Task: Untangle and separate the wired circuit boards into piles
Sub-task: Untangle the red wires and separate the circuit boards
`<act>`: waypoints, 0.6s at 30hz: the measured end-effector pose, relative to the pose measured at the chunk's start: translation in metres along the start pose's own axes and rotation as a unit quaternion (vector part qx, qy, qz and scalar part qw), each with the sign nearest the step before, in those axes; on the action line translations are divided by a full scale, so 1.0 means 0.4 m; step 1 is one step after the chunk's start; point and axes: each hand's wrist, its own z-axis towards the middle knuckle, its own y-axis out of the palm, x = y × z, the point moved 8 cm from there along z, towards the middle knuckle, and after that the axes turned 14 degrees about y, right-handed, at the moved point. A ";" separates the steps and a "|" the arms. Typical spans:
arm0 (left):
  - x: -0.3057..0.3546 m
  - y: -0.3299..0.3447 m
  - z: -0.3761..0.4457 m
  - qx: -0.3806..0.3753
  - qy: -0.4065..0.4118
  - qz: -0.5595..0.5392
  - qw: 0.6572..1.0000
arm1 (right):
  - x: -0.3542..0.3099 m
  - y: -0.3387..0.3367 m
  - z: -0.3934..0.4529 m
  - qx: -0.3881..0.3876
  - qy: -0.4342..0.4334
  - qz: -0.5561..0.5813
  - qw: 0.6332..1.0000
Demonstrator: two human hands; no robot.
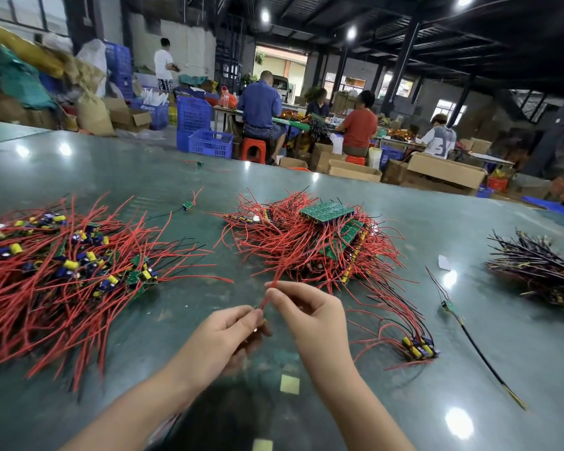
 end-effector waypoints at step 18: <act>0.053 -0.049 -0.011 0.064 0.134 0.499 0.854 | 0.013 -0.044 0.000 0.079 0.037 0.047 0.995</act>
